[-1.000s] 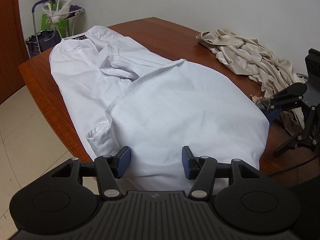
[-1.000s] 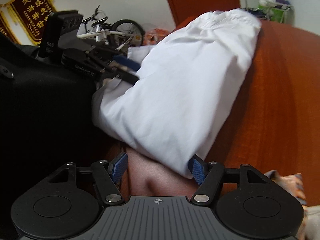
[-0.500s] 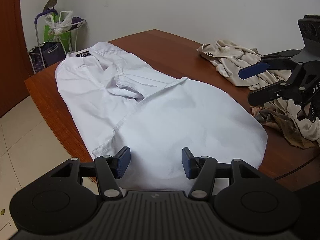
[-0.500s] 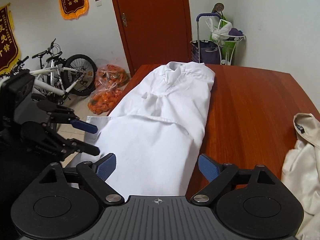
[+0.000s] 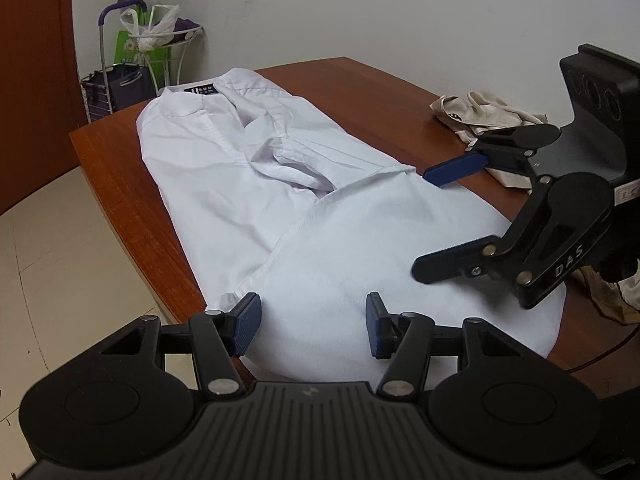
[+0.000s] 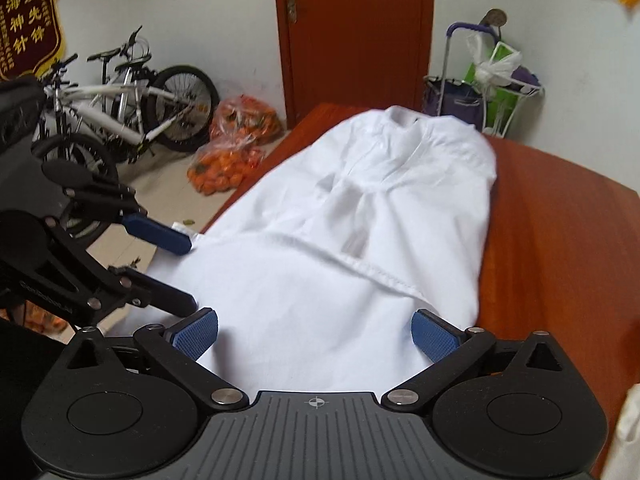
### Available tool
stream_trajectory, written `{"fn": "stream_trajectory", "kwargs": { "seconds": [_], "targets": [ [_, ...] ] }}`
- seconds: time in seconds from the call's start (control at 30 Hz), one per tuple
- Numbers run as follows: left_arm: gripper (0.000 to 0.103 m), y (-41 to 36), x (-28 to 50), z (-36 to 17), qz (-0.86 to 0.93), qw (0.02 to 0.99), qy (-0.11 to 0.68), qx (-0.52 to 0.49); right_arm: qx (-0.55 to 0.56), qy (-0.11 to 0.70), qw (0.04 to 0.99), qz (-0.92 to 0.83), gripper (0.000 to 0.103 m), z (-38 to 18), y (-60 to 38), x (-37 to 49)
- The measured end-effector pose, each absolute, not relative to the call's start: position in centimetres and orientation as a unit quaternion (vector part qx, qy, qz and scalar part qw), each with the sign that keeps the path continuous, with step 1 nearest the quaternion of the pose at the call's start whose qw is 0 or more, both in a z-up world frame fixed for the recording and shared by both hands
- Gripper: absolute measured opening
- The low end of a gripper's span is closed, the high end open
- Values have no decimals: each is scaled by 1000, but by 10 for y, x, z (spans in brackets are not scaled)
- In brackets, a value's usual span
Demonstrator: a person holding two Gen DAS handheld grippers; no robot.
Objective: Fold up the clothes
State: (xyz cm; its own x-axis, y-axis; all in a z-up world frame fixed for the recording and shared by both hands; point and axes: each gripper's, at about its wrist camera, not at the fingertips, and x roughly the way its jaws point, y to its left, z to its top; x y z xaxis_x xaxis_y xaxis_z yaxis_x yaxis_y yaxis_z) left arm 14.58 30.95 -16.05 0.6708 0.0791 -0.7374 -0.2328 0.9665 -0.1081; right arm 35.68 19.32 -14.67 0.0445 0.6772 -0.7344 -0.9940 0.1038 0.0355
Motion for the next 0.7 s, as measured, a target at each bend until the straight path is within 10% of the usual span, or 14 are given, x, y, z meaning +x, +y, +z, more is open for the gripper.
{"fn": "stream_trajectory", "kwargs": {
  "seconds": [0.7],
  "targets": [
    [74, 294, 119, -140, 11, 924, 364, -119, -260, 302, 674, 622, 103, -139, 160, 320]
  ]
}}
